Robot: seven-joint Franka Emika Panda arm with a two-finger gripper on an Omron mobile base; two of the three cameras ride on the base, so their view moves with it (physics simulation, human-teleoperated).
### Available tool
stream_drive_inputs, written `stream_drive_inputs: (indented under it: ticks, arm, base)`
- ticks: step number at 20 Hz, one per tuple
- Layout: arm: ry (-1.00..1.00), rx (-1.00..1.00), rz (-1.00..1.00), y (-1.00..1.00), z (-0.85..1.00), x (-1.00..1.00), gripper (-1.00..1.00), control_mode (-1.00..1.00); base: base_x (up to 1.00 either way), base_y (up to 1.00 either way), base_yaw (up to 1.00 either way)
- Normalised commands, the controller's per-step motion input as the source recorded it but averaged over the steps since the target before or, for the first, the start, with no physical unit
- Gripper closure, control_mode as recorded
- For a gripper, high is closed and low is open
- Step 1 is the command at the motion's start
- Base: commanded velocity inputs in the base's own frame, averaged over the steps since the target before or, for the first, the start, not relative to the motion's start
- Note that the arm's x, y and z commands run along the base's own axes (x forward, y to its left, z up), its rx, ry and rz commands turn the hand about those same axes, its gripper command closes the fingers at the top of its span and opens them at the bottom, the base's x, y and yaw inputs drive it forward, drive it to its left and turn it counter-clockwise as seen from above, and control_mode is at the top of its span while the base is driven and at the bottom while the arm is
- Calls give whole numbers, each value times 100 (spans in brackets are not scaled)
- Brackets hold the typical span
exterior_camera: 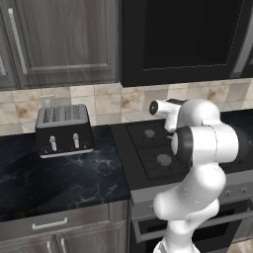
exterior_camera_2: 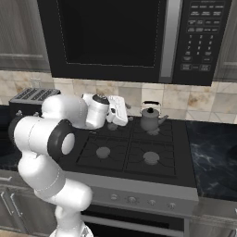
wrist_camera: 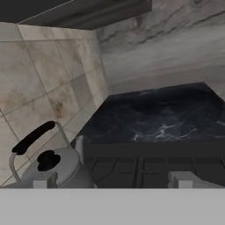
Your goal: The kettle is done boiling. Turn off the stove, then wait for 300 timesteps before moving the kettle to the dining table.
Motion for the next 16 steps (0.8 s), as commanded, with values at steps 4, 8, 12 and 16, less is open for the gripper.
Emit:
stream_drive_inputs:
  ticks: [4, 8, 12, 16]
  arm:
    - [6, -4, -2, 8, 0, 33, -100, -100]
    - [6, -4, -2, 6, 0, 34, -100, -100]
    - [2, -4, -2, 2, 1, 28, -100, -100]
    - [0, -4, -2, 0, 0, 27, -100, -100]
  base:
    - [0, 0, 0]
    - [0, 0, 0]
    - [0, 0, 0]
    - [0, 0, 0]
